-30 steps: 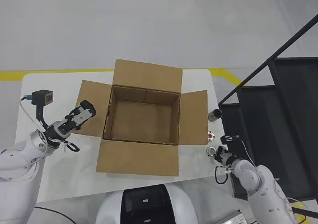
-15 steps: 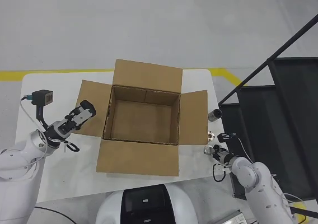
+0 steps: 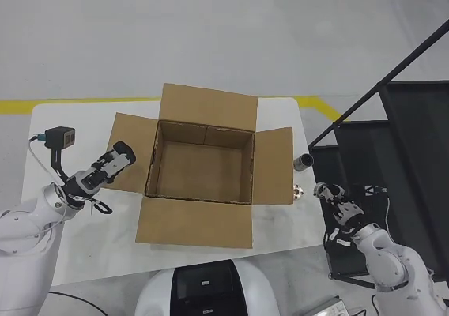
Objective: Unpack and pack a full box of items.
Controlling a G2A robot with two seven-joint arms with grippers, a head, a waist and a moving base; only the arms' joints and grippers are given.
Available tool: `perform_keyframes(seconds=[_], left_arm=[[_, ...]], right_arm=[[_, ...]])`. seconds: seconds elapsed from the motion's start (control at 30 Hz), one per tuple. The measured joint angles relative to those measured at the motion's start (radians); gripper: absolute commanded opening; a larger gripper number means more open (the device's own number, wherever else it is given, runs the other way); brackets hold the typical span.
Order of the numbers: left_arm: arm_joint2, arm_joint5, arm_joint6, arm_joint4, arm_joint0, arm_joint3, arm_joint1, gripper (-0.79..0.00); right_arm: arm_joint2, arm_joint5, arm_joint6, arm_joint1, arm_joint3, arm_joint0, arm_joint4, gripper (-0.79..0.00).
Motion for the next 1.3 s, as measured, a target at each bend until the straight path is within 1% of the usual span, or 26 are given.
perform_keyframes(seconds=[0.1,0.2,0.3,0.37,0.47,0.57,0.67,0.7,0.8,0.9,1.0,1.13,1.17,1.2,1.23,1.3], left_arm=[[0.000,0.000,0.000,0.000,0.000,0.000,0.000,0.000],[0.000,0.000,0.000,0.000,0.000,0.000,0.000,0.000],[0.000,0.000,0.000,0.000,0.000,0.000,0.000,0.000],[0.000,0.000,0.000,0.000,0.000,0.000,0.000,0.000],[0.000,0.000,0.000,0.000,0.000,0.000,0.000,0.000],[0.000,0.000,0.000,0.000,0.000,0.000,0.000,0.000],[0.000,0.000,0.000,0.000,0.000,0.000,0.000,0.000],[0.000,0.000,0.000,0.000,0.000,0.000,0.000,0.000],[0.000,0.000,0.000,0.000,0.000,0.000,0.000,0.000],[0.000,0.000,0.000,0.000,0.000,0.000,0.000,0.000],[0.000,0.000,0.000,0.000,0.000,0.000,0.000,0.000],[0.000,0.000,0.000,0.000,0.000,0.000,0.000,0.000],[0.000,0.000,0.000,0.000,0.000,0.000,0.000,0.000],[0.000,0.000,0.000,0.000,0.000,0.000,0.000,0.000],[0.000,0.000,0.000,0.000,0.000,0.000,0.000,0.000],[0.000,0.000,0.000,0.000,0.000,0.000,0.000,0.000]], right_arm=[[0.008,-0.038,-0.071,-0.002,-0.098,-0.036,-0.023,-0.785],[-0.012,-0.035,-0.085,-0.002,-0.201,-0.043,-0.102,-0.785],[-0.058,-0.017,-0.058,-0.001,-0.290,-0.022,-0.206,-0.785],[-0.090,-0.014,-0.034,0.000,-0.322,0.005,-0.243,-0.785],[-0.160,0.001,0.038,0.002,-0.339,0.082,-0.296,-0.785],[-0.265,0.024,0.138,0.001,-0.305,0.206,-0.338,-0.785],[-0.397,0.068,0.259,-0.006,-0.233,0.357,-0.367,-0.785],[-0.456,0.087,0.303,-0.012,-0.199,0.419,-0.382,-0.785],[-0.600,0.136,0.398,-0.028,-0.113,0.558,-0.419,-0.785],[-0.725,0.196,0.475,-0.048,-0.008,0.675,-0.463,-0.785],[-0.823,0.258,0.510,-0.070,0.103,0.767,-0.477,-0.785],[-0.896,0.302,0.518,-0.093,0.219,0.845,-0.454,-0.785],[-0.907,0.305,0.518,-0.097,0.238,0.858,-0.448,-0.576],[-0.918,0.305,0.518,-0.102,0.261,0.871,-0.439,-0.015],[-0.925,0.305,0.518,-0.105,0.274,0.879,-0.434,0.000],[-0.934,0.303,0.519,-0.109,0.289,0.889,-0.428,0.000]])
